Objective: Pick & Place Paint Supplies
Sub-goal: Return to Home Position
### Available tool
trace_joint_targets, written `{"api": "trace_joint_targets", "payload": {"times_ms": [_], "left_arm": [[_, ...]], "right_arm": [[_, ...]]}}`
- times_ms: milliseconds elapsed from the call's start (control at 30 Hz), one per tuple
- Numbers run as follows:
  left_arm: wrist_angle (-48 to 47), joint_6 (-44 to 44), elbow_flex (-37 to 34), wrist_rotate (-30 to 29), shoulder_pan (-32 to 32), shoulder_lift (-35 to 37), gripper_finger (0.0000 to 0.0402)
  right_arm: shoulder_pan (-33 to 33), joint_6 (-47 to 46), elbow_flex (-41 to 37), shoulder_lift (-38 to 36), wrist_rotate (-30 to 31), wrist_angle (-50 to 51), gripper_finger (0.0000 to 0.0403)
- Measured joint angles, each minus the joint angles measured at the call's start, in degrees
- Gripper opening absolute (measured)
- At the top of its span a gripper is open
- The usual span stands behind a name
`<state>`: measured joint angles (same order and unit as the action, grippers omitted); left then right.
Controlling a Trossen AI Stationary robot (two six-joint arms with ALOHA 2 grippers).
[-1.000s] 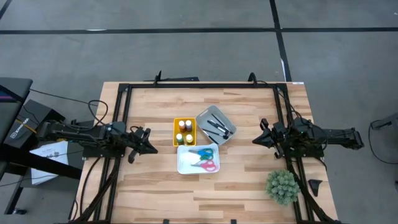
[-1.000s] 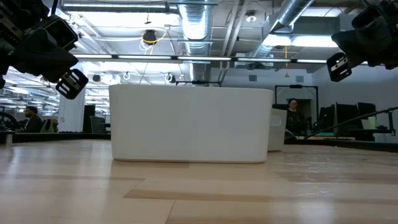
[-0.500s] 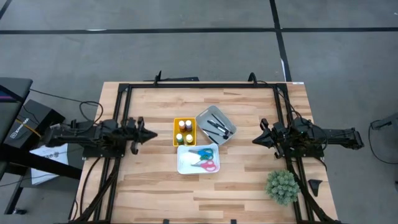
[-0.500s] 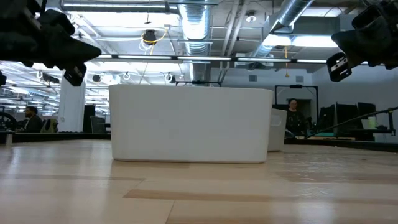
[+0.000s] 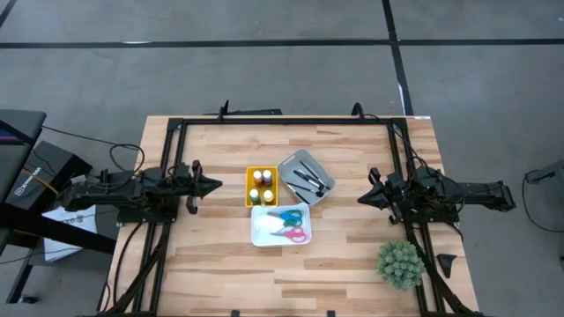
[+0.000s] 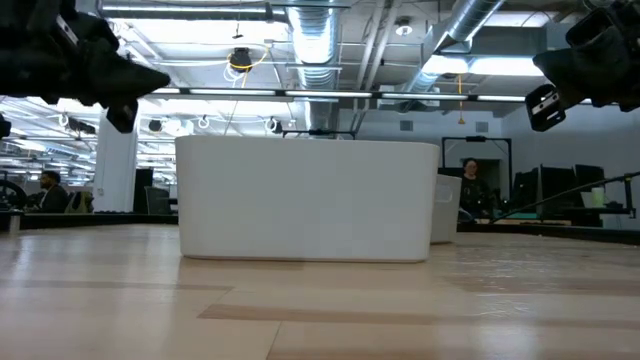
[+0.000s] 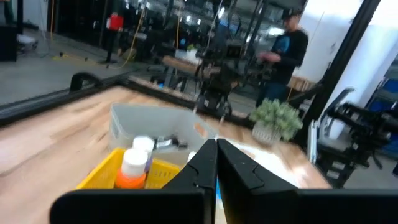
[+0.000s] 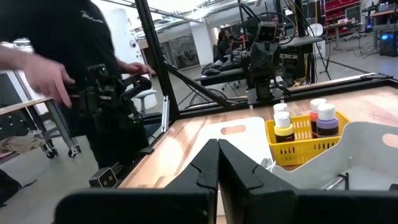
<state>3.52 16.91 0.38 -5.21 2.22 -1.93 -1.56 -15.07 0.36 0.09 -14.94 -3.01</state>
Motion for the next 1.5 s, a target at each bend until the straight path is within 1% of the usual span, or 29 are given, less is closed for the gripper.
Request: {"api": "trace_joint_targets", "payload": {"times_ms": [200,1500], "left_arm": [[3.0,0.0,0.0,0.02,0.01,-1.16,0.0003],[2.96,0.03,-0.02,0.11,0.0,-1.23,0.0003]], "right_arm": [[0.0,0.0,0.0,0.01,0.0,0.0,0.0],[0.0,0.0,0.0,0.01,0.0,0.0,0.0]]}}
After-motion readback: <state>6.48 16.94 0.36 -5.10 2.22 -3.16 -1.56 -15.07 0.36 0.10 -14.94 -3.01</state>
